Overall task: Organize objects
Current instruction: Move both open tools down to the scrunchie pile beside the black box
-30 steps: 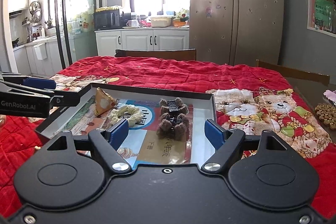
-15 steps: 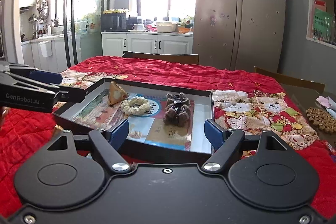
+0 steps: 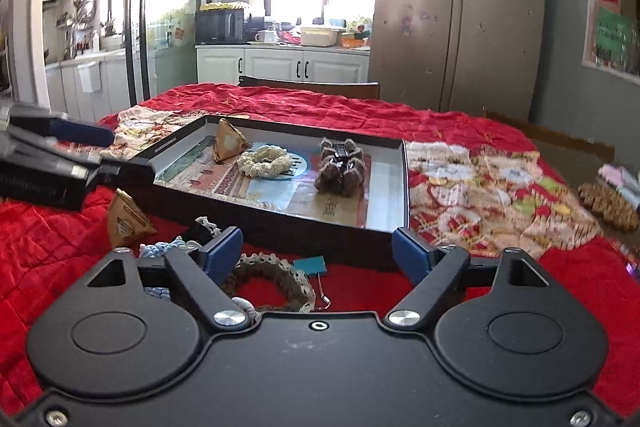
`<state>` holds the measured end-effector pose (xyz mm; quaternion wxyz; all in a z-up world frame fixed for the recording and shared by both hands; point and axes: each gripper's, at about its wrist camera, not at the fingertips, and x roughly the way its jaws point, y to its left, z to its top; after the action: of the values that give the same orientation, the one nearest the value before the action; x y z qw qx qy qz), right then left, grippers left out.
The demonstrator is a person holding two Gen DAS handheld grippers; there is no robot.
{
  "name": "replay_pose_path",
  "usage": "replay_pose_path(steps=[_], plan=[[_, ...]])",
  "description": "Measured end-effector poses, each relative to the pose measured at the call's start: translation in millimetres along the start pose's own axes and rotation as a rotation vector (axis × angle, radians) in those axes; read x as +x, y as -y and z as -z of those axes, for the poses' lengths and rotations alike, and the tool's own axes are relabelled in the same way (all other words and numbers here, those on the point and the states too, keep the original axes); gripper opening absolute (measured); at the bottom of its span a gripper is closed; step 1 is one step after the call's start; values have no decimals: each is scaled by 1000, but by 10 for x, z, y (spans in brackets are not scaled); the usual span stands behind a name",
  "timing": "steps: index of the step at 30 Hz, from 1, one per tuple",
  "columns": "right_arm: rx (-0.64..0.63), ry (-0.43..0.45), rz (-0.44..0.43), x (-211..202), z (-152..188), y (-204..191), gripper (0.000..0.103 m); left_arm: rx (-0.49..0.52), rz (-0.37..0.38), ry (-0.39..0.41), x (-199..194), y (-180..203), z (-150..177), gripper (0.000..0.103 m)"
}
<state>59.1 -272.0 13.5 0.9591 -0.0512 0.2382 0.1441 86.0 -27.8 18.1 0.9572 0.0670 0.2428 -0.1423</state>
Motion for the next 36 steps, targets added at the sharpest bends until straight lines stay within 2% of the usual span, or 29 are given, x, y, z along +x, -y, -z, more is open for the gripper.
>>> replay_pose_path(steps=[3,8,13,20,23,30,36], plan=[[33,-15,-4,38,44,48,89,14,10,-16,6,39,84,81],[19,-21,30,86,127,27,90,17,33,-28,6,88,180,81],[18,-28,64,132,189,11,95,33,45,-33,11,133,272,81],[53,-16,73,168,269,34,95,54,52,-44,46,175,397,81],[77,-31,61,214,299,56,91,60,55,-50,63,190,439,81],[128,-89,22,316,359,100,68,55,67,-76,127,200,516,73],[131,-94,-6,335,373,78,58,53,65,-77,138,195,537,67]])
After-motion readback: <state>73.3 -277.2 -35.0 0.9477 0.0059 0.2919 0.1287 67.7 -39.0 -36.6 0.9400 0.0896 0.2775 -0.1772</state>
